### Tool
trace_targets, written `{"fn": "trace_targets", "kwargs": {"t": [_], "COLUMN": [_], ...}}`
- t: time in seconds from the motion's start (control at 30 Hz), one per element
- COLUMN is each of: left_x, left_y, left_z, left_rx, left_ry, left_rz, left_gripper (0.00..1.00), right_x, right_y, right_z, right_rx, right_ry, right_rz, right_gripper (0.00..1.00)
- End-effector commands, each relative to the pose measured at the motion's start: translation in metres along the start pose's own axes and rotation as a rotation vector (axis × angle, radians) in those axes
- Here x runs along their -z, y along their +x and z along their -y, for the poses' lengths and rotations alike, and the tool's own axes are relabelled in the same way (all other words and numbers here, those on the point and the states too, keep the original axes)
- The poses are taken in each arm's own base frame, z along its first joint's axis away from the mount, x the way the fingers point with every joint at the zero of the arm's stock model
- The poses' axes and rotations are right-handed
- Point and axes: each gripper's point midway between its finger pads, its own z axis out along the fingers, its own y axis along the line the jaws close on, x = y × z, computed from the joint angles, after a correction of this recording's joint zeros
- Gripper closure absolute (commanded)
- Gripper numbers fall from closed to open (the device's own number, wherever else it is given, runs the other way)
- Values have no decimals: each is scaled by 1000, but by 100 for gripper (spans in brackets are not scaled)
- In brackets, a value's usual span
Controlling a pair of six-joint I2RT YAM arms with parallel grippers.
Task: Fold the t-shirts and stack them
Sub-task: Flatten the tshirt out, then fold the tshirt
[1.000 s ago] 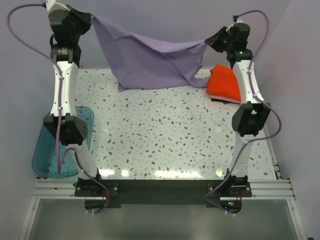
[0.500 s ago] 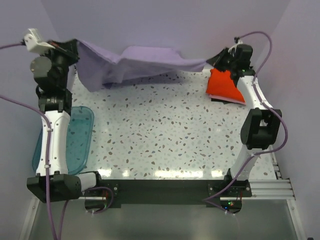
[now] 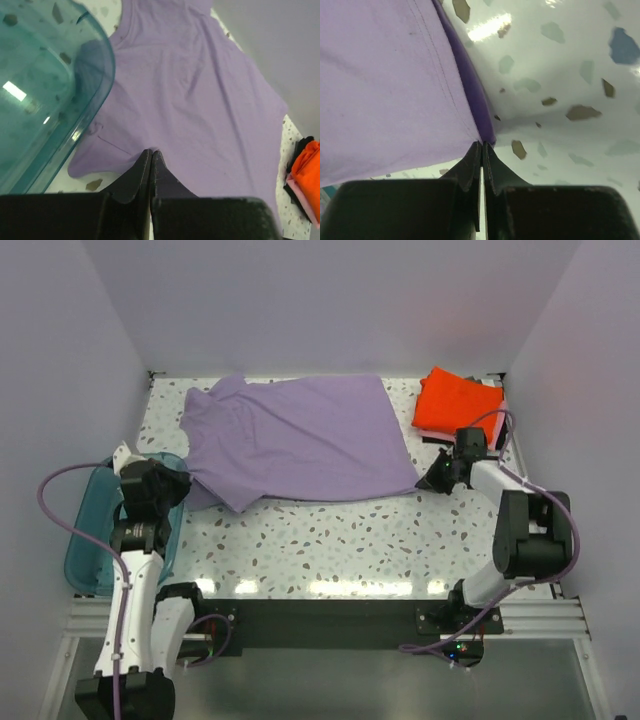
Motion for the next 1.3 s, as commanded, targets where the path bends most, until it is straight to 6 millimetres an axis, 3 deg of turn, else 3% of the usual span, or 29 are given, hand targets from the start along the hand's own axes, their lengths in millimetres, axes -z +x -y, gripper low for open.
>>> {"fn": "trace_targets", "kwargs": {"t": [0.0, 0.1, 0.17, 0.37, 0.47, 0.63, 0.73, 0.8, 0.83, 0.9, 0.93, 1.07, 1.27], "left_x": [15, 38, 53, 68, 68, 40, 12, -3, -17, -30, -42, -70, -111], "left_y": [35, 53, 52, 66, 65, 52, 41, 23, 29, 14, 19, 7, 6], "left_z": [-40, -61, -53, -55, -49, -19, -9, 9, 8, 28, 27, 52, 64], "left_rx": [18, 59, 88, 118, 112, 53, 25, 11, 7, 5, 1, -25, -39], "left_ry": [-120, -199, -155, -162, -120, 1, -10, 31, 12, 51, 33, 29, -25], "left_rz": [-84, -123, -113, -182, -173, -173, -182, -146, -185, -168, -195, -172, -185], "left_gripper": [100, 100, 100, 100, 100, 100, 100, 100, 100, 100, 100, 100, 100], "right_x": [27, 39, 54, 82, 84, 68, 61, 60, 51, 49, 41, 35, 19], "right_y": [-5, 4, 0, -8, -11, -19, -33, -48, -49, -64, -65, -90, -117], "right_z": [27, 64, 78, 76, 74, 67, 58, 48, 47, 34, 33, 12, -12], "right_rx": [10, -79, -142, -164, -142, -133, -132, -124, -125, -112, -112, -69, -29], "right_ry": [79, 154, 183, 178, 175, 138, 105, 77, 80, 43, 45, 22, 32], "right_rz": [114, 136, 193, 270, 270, 227, 235, 244, 222, 231, 214, 233, 238], "right_gripper": [100, 100, 100, 100, 100, 100, 100, 100, 100, 100, 100, 100, 100]}}
